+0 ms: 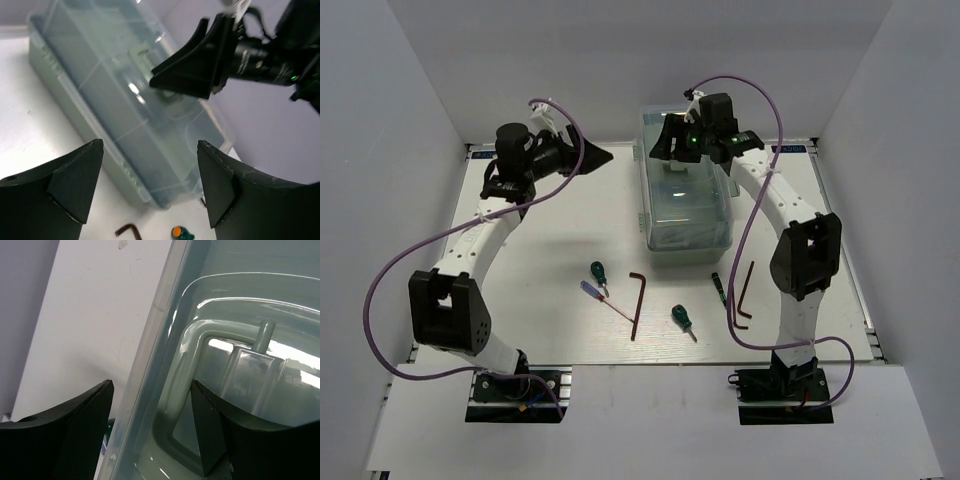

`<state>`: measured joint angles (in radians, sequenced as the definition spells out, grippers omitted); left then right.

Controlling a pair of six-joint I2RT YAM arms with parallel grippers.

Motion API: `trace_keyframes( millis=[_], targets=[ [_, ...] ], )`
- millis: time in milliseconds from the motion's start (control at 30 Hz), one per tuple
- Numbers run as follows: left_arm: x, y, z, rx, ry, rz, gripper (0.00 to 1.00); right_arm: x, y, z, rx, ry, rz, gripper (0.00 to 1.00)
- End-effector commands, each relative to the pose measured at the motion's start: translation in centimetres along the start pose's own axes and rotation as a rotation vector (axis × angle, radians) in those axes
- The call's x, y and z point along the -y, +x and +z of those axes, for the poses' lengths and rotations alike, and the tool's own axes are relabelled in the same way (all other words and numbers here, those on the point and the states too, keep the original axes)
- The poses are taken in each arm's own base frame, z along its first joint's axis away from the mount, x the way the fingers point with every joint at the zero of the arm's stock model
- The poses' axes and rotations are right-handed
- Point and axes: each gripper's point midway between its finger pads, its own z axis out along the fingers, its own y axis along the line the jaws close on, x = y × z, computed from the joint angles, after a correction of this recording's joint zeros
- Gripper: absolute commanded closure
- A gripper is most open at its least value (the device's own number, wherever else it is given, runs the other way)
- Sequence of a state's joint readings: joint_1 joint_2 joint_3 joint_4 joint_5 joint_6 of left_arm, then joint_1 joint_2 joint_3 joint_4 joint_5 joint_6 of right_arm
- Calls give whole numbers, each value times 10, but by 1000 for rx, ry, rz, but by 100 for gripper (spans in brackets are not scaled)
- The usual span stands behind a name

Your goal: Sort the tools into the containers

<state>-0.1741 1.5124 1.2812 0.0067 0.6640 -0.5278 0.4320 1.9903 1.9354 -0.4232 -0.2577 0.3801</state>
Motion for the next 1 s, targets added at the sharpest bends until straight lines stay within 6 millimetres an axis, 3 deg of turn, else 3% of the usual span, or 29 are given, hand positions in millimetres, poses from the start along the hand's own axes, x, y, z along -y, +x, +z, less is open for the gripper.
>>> trace_keyframes(
  millis=[0,100,133,167,267,367,400,433,733,967],
  targets=[
    [19,-19,16,27,106,-15,14,-44,-17,-23,11,-171,30,32],
    [30,-29,33,38,159,-15,14,-50,-28,-33,32,-209,48,33],
    [24,-23,46,21,161,-33,14,-50,-31,-35,37,-216,54,33],
    [26,-32,51,32,169,-35,14,-54,-31,-38,34,-235,56,33],
    [18,-26,79,-8,186,-71,14,-54,-29,-42,24,-258,89,34],
    [26,-30,96,-14,223,-83,14,-56,-31,-47,26,-284,93,36],
    [21,-23,107,-30,223,-93,14,-59,-30,-48,17,-307,94,36],
    [23,-30,110,-19,232,-93,14,-57,-31,-48,18,-309,104,37],
    [30,-23,145,-53,285,-129,14,-55,-29,-49,6,-334,124,37],
    [22,4,168,-130,264,-190,14,-54,-29,-49,7,-342,129,37]
  ],
)
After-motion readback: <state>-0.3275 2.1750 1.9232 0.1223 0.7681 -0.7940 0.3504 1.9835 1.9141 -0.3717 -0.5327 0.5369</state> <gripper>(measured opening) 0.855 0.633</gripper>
